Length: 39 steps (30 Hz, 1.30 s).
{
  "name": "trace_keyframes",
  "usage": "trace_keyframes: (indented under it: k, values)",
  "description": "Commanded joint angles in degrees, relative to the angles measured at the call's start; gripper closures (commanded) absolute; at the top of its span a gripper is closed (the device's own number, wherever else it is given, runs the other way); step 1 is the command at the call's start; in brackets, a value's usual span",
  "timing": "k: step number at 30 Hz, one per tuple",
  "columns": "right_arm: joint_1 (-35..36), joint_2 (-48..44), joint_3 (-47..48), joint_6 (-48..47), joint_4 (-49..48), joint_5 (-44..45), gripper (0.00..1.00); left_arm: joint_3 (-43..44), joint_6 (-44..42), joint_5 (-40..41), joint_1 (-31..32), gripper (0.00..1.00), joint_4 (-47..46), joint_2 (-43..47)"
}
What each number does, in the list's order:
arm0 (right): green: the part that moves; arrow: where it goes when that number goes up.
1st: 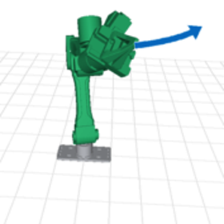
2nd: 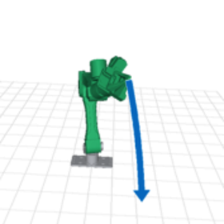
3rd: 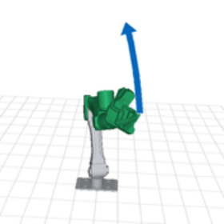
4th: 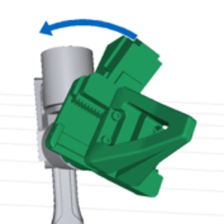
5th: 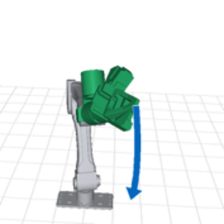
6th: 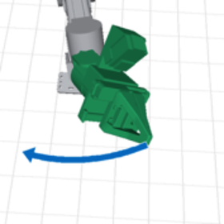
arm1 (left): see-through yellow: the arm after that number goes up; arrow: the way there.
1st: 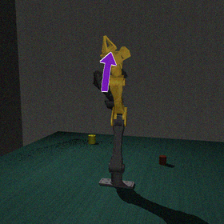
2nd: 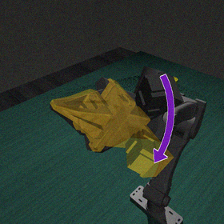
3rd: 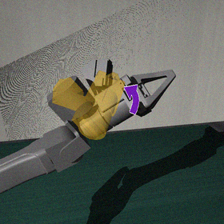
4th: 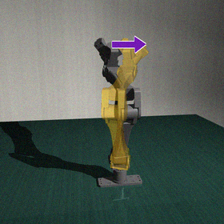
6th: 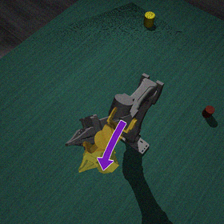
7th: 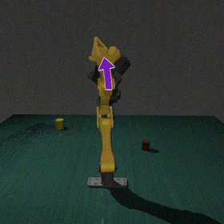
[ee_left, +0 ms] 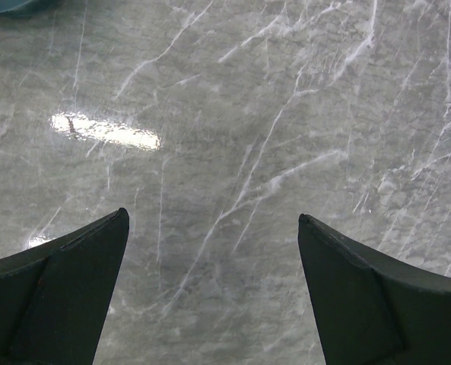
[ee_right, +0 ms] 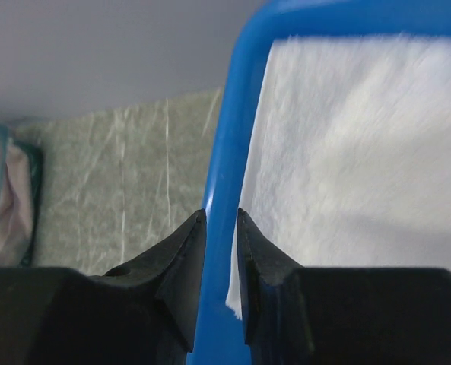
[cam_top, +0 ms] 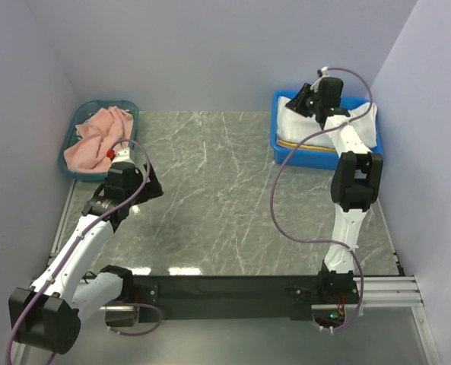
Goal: Fold and stack the towels
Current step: Smooth out wrinkles on the folded towel
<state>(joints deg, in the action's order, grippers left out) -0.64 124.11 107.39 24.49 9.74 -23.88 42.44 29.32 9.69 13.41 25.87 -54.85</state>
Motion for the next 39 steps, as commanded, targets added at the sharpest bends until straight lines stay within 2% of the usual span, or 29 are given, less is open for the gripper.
trace_keyframes:
  k: [1,6,16,21,26,30,31,33,34,35,39]
  values:
    - [-3.0,0.1,4.4,1.5,-4.7,3.8,0.69,-0.2,-0.7,-0.7,-0.2,0.01,-2.0,1.1]
    - [-3.4,6.0,8.0,5.9,-8.1,3.5,0.7,-0.1,-0.8,-0.6,-0.2,0.02,-2.0,0.3]
    - [-1.9,21.6,20.1,12.1,-9.6,-6.8,0.7,-0.1,-0.8,-0.6,-0.2,0.02,-1.9,-0.3]
    - [-1.8,20.9,18.9,13.0,-11.1,-8.8,0.7,0.0,-0.8,-0.7,-0.2,0.02,-1.8,-0.3]
    - [-2.1,14.7,17.3,6.3,-6.1,-7.8,0.7,-0.2,-0.8,-1.1,-0.2,0.02,-2.0,0.5]
    - [-3.0,1.4,9.9,-3.7,-0.6,2.5,0.69,-0.2,-0.8,-1.3,-0.2,0.02,-1.9,1.3]
    - [-3.3,-0.7,8.6,-7.8,0.3,9.7,0.69,-0.2,-0.8,-1.6,-0.2,0.02,-2.0,1.8]
    - [-3.9,-5.9,4.9,-11.4,1.8,17.9,0.69,-0.2,-0.8,-1.8,-0.2,0.02,-2.1,2.6]
    - [-4.0,-7.4,3.6,-14.2,1.7,22.3,0.69,-0.4,-0.7,-2.0,-0.2,0.01,-2.2,3.2]
    - [-4.2,-8.6,2.3,-15.5,1.3,30.9,0.69,-0.4,-0.8,-2.0,-0.2,0.01,-2.2,3.5]
    - [-5.4,-8.8,1.1,-20.2,0.9,44.4,0.7,-0.3,-0.8,-2.4,-0.2,0.01,-2.4,3.6]
